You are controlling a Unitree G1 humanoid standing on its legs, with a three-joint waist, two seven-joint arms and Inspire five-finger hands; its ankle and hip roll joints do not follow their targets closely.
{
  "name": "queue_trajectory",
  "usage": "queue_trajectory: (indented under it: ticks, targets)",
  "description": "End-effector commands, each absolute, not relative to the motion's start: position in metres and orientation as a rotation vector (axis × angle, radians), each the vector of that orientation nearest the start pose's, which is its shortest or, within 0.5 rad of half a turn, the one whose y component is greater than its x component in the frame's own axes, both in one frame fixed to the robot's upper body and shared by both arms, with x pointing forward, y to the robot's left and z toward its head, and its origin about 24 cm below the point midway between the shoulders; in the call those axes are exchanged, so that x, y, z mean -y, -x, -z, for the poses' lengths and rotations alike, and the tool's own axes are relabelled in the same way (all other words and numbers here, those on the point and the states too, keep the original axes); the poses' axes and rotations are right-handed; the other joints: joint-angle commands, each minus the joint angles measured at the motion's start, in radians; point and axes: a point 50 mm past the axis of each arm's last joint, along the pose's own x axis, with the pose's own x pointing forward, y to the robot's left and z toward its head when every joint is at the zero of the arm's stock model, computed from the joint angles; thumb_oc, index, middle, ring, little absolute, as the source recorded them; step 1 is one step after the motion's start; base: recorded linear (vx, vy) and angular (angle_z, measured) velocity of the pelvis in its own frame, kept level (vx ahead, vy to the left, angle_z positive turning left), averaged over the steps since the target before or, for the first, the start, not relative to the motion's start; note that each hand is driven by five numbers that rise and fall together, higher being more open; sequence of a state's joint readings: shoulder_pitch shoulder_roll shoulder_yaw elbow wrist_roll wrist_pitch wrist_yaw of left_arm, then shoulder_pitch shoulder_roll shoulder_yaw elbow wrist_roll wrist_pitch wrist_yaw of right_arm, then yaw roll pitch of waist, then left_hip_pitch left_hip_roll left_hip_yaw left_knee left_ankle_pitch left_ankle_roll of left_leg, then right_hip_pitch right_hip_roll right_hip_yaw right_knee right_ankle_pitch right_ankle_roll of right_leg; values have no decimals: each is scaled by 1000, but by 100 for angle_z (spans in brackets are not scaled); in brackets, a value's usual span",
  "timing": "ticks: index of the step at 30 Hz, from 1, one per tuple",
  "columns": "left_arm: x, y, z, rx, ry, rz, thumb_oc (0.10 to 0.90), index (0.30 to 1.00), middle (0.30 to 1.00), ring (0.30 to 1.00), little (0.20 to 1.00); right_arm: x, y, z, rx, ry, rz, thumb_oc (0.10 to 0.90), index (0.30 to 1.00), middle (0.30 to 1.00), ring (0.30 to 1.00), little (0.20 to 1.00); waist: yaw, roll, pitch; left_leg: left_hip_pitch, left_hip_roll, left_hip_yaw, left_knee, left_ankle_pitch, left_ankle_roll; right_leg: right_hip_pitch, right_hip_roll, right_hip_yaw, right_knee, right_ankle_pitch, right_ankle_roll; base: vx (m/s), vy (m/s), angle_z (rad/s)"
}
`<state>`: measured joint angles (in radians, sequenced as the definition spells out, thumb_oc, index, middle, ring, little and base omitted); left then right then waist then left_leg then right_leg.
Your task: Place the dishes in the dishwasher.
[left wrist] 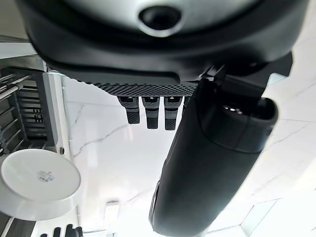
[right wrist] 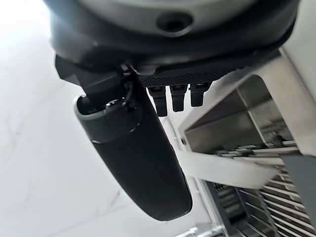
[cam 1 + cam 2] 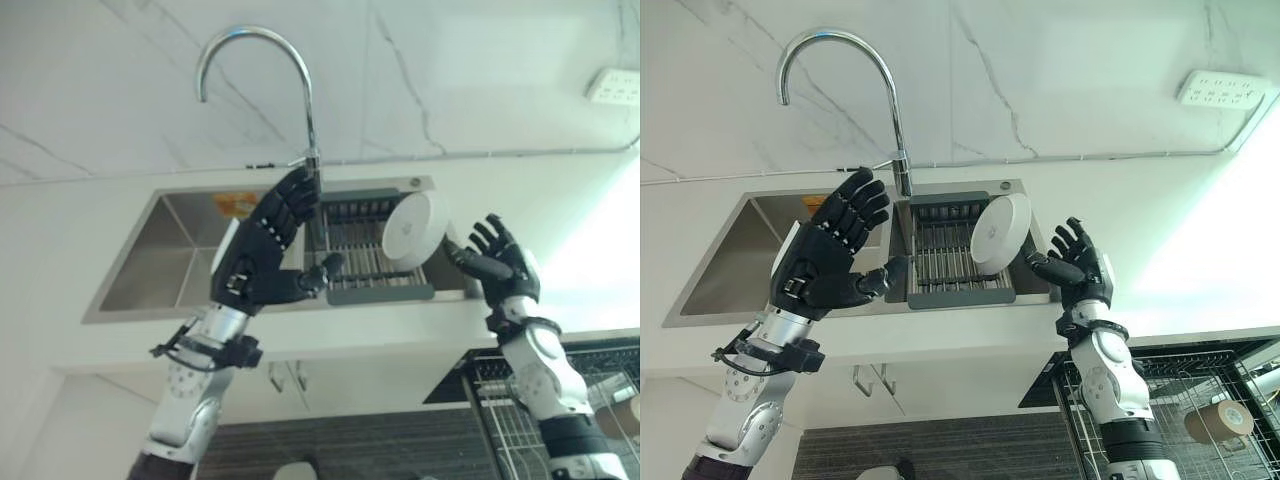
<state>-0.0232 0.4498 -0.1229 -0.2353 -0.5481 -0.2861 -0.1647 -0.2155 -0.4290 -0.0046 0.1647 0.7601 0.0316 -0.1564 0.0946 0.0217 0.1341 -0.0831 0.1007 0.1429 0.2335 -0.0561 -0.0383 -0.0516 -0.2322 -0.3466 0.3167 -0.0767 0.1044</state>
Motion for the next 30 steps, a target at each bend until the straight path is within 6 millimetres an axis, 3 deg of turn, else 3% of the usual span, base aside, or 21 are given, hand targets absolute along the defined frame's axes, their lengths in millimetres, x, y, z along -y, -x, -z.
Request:
queue_trajectory:
  ticks: [1, 30]
  targets:
    - [-171, -241, -180, 717, 116, 440, 800, 900, 900, 900, 900, 243, -320, -154, 279, -345, 88, 800, 900, 900, 900, 900, 14, -24, -41, 56, -4, 56, 66, -189, -5, 45, 48, -38, -17, -124, -15, 4, -2, 7]
    - [-175, -245, -178, 668, 125, 446, 800, 900, 900, 900, 900, 250, -341, -159, 206, -372, 122, 800, 900, 900, 900, 900, 59, -29, -35, 60, -16, 24, 66, -188, -7, 74, 34, -74, -17, -131, -17, 6, 9, 6]
